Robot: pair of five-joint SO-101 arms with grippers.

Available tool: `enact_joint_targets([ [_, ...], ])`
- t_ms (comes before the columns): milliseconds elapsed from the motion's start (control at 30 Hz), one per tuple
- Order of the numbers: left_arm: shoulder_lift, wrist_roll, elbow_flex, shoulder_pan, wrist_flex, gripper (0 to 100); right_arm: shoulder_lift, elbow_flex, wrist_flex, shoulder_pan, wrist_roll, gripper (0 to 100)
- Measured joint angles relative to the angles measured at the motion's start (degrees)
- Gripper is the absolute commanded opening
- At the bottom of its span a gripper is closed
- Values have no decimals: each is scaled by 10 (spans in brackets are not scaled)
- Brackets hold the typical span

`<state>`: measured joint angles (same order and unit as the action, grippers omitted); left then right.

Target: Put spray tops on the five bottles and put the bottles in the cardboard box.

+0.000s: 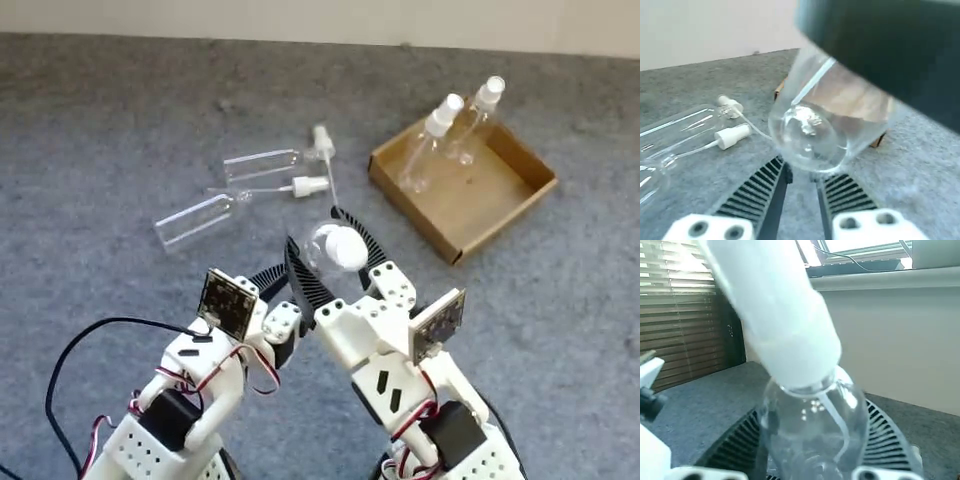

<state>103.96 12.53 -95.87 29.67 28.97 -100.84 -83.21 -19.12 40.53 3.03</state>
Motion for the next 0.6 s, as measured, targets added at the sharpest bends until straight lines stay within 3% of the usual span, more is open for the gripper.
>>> enact_joint_targets([
  [233, -1, 0, 0, -23, 0, 6, -1, 9, -37, 0, 0, 159],
  [467, 0, 1, 0, 106, 31, 6, 5, 10, -40, 0, 0, 159],
  [600, 1, 0, 0, 120, 31, 6, 5, 9, -41, 1, 0, 159],
])
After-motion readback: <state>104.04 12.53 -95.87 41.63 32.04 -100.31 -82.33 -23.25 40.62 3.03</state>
